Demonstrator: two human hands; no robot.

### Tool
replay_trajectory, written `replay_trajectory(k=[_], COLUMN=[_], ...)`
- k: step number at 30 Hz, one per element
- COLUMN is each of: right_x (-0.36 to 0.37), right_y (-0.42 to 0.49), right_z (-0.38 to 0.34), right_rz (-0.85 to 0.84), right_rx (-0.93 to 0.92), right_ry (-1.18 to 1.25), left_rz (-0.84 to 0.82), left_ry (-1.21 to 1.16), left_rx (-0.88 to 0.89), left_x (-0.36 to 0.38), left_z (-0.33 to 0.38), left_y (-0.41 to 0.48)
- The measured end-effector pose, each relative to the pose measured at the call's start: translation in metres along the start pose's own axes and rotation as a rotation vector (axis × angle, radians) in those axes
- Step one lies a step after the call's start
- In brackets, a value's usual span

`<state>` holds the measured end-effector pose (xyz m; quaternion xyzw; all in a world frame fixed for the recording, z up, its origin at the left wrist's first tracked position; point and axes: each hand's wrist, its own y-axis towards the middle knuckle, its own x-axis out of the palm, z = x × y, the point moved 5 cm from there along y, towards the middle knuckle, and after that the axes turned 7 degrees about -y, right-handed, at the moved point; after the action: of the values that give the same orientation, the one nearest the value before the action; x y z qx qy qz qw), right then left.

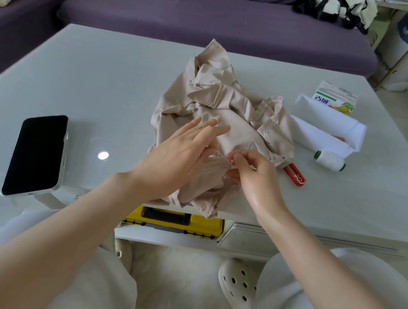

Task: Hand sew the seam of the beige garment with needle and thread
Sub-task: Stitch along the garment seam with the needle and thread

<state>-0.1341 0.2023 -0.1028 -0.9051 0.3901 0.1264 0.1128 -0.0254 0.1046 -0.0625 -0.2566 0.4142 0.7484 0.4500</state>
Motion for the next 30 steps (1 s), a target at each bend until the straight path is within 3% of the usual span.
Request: replay_trajectory(k=[11,16,20,25,30], right_x=[-0.017,-0.020,-0.024,-0.024,-0.022], right_y=[-0.005,-0.002,0.000,-0.001,-0.003], right_z=[-0.016,-0.016,-0.016,-0.018,-0.023], right_rz=[0.157,0.210,0.227,0.205,0.188], right_rx=[-0.170,-0.217,-0.223,-0.259,-0.296], right_ry=[0.079,0.003,-0.012,-0.010,-0.005], left_rz=[0.032,-0.002,0.019,0.162,0.177], left_ry=[-0.094,0.121,0.141,0.008,-0.103], left_rx=[0.036,0.072,0.096,-0.061,-0.165], left_x=[0.005,0.011,0.004,-0.001,0.009], left_z=[0.014,0.010,0.012,0.012,0.011], left_y=[0.012,0.015,0.015,0.019,0.022])
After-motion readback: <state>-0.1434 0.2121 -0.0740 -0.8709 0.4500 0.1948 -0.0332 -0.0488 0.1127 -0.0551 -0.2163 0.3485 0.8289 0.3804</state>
